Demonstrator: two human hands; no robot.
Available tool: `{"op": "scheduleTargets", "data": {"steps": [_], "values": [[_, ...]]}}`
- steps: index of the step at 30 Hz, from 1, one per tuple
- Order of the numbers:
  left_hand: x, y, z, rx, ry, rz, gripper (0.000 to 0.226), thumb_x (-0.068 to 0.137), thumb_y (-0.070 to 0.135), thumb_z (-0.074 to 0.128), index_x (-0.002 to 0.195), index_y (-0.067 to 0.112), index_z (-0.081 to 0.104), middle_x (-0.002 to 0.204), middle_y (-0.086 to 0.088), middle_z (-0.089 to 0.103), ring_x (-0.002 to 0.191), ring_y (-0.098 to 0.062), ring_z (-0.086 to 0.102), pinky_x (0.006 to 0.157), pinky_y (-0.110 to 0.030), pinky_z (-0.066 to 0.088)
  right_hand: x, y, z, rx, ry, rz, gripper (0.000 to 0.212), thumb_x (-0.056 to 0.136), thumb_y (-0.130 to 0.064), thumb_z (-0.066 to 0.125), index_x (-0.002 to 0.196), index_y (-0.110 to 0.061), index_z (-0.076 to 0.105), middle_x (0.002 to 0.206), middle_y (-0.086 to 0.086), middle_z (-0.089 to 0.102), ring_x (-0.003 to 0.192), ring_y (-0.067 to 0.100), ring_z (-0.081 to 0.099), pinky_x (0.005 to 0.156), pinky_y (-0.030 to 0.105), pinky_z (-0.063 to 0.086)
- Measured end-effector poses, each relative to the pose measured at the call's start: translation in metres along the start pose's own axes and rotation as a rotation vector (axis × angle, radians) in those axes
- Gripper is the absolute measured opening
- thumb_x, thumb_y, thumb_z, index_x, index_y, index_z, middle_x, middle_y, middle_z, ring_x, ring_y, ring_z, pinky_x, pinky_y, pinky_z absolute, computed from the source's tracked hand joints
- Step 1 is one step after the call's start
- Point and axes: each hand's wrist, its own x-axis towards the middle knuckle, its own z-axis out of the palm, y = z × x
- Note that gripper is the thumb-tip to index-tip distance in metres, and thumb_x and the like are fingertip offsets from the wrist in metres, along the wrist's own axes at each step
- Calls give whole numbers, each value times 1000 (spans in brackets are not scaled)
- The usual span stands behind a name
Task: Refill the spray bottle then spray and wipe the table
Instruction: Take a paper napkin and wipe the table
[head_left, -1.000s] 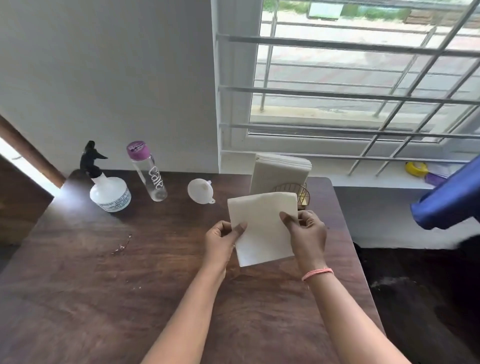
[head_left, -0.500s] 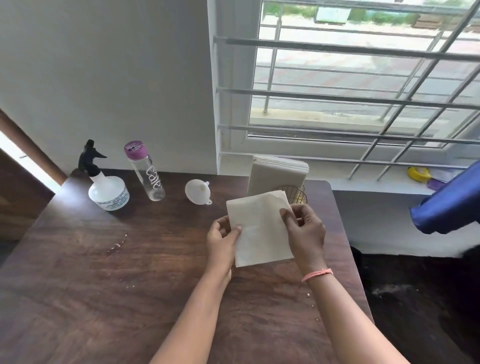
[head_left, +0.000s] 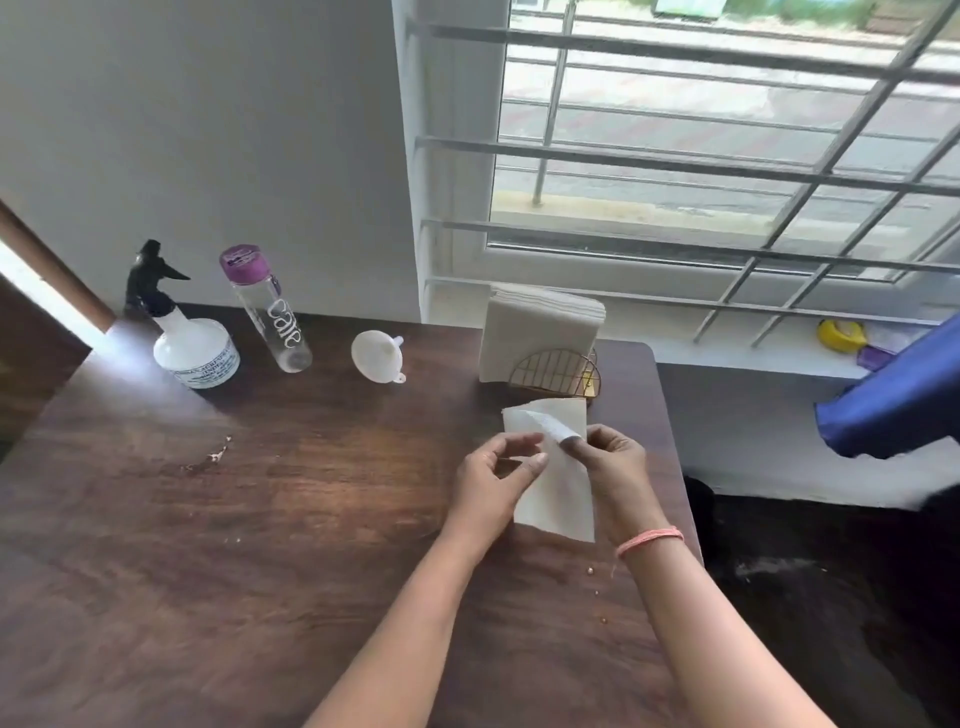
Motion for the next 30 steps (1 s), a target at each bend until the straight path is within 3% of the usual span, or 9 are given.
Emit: {"op": "scheduleTargets", "data": {"steps": [1, 4, 6, 9, 13, 16, 19, 25, 30], "values": [[-1, 3, 6, -65, -30, -42, 17, 89, 21, 70, 106, 21, 71, 99, 3, 75, 86, -4, 68, 75, -19, 50, -2, -2, 3, 23, -49, 3, 12, 83, -11, 73, 74, -5, 67, 73, 12, 68, 67, 27, 61, 62, 35, 54], [0, 5, 14, -219, 9, -152, 24, 95, 31, 62, 104, 13, 73, 98, -5, 76, 83, -10, 71, 72, -19, 51, -7, -7, 9, -15, -132, -33, 33, 85, -30, 71, 93, 3, 69, 79, 17, 65, 67, 25, 58, 54, 27, 50], [2, 4, 10, -241, -6, -181, 37, 90, 47, 63, 102, 14, 75, 98, -7, 76, 91, -20, 72, 84, -31, 55, -8, -8, 10, -35, -162, -68, 38, 82, -39, 69, 93, -2, 72, 76, 14, 60, 60, 20, 53, 47, 21, 43], [2, 7, 5, -290, -10, -190, 40, 88, 50, 64, 102, 14, 75, 102, -10, 75, 106, -32, 68, 98, -45, 51, -9, -7, 10, -66, -180, -82, 40, 79, -46, 65, 88, -9, 73, 71, 6, 61, 53, 14, 50, 46, 22, 41], [0, 9, 7, -328, -10, -227, 32, 92, 39, 62, 98, 11, 75, 99, -14, 75, 90, -25, 70, 86, -40, 51, -6, 0, 10, -126, -148, -106, 30, 73, -43, 74, 81, -15, 70, 68, 3, 62, 58, 18, 51, 50, 27, 43], [-1, 8, 8, -326, 38, -259, 21, 96, 26, 58, 91, 14, 75, 86, -6, 76, 78, -16, 68, 72, -30, 52, -3, 8, 9, -250, -101, -194, 18, 77, -30, 80, 89, -22, 70, 81, -2, 62, 68, 13, 53, 60, 25, 47], [-1, 7, 9, -364, 53, -287, 18, 95, 22, 60, 90, 14, 75, 81, -3, 75, 72, -13, 69, 65, -26, 53, -5, 12, 7, -490, -32, -381, 34, 71, -36, 84, 98, -29, 65, 97, -7, 55, 79, 8, 55, 71, 17, 47], [2, 3, 12, -458, 160, -261, 6, 80, 15, 77, 77, 10, 77, 76, -13, 74, 68, -25, 68, 67, -36, 58, -18, 8, 1, -352, -250, -265, 44, 72, -24, 85, 107, -23, 58, 97, -6, 64, 85, 5, 62, 70, 20, 52], [3, 4, 14, -313, 250, -253, 37, 89, 41, 66, 69, 12, 73, 72, -9, 70, 68, -22, 65, 69, -38, 54, -19, 15, 0, -294, -261, -221, 35, 82, -19, 76, 111, -30, 60, 104, -5, 67, 93, 12, 65, 82, 28, 54]]}}
